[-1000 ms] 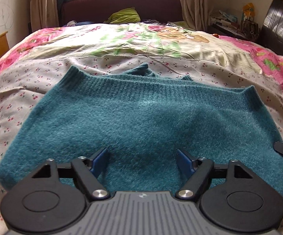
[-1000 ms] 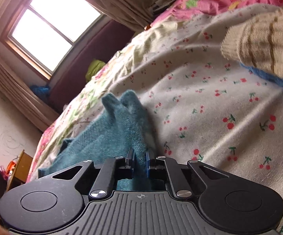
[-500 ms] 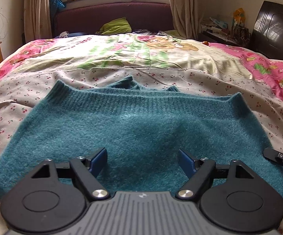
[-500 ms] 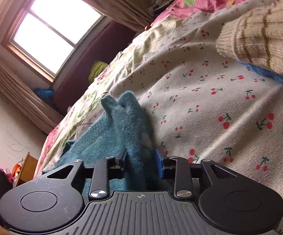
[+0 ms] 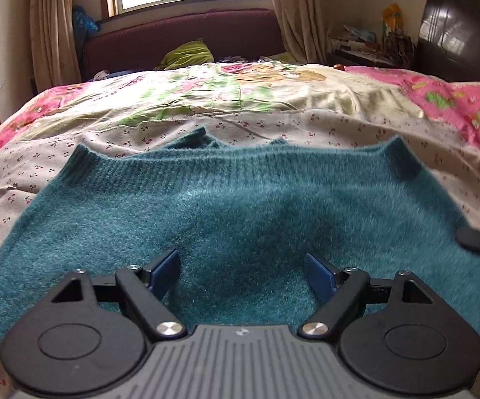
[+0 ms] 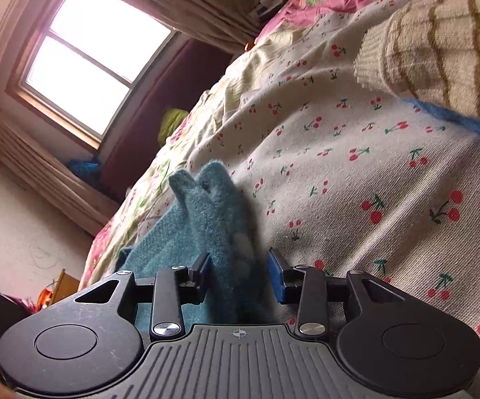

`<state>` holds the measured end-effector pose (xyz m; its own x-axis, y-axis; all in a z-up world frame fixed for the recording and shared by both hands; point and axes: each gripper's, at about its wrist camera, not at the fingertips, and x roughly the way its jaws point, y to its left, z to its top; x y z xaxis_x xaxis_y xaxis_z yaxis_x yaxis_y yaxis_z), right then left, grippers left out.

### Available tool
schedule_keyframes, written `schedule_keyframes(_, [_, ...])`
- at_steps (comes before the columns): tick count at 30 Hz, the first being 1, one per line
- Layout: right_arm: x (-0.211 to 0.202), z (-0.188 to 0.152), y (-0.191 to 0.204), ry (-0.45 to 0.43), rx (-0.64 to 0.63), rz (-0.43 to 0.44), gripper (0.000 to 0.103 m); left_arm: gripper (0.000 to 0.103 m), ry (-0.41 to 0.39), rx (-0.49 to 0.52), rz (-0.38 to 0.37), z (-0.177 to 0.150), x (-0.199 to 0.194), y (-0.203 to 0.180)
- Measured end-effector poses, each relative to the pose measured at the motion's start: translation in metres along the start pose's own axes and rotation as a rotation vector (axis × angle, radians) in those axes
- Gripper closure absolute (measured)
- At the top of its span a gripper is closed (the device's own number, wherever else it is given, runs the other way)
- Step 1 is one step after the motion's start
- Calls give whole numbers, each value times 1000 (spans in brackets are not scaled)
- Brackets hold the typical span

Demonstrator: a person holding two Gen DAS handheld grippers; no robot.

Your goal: Fold small clothes

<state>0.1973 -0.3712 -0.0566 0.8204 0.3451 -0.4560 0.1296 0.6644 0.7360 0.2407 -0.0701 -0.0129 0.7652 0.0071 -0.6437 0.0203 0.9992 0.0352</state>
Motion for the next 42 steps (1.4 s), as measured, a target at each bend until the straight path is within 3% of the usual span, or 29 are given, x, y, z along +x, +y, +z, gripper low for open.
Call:
schedule_keyframes(6, [-14, 1, 4, -71, -33, -14, 64, 10, -4, -4, -3, -1, -1, 0])
schedule_keyframes(11, [-2, 6, -10, 12, 26, 17, 64, 9, -19, 1, 10, -7, -1, -2])
schedule_keyframes(23, [3, 12, -19, 98, 72, 91, 64, 6, -21, 11, 24, -10, 1, -6])
schedule_keyframes(34, [-1, 25, -20, 213, -4, 74, 66, 6, -23, -2, 25, -11, 0, -5])
schedule_keyframes(42, [30, 19, -17, 230, 29, 115, 67, 5, -15, 1, 24, -10, 0, -7])
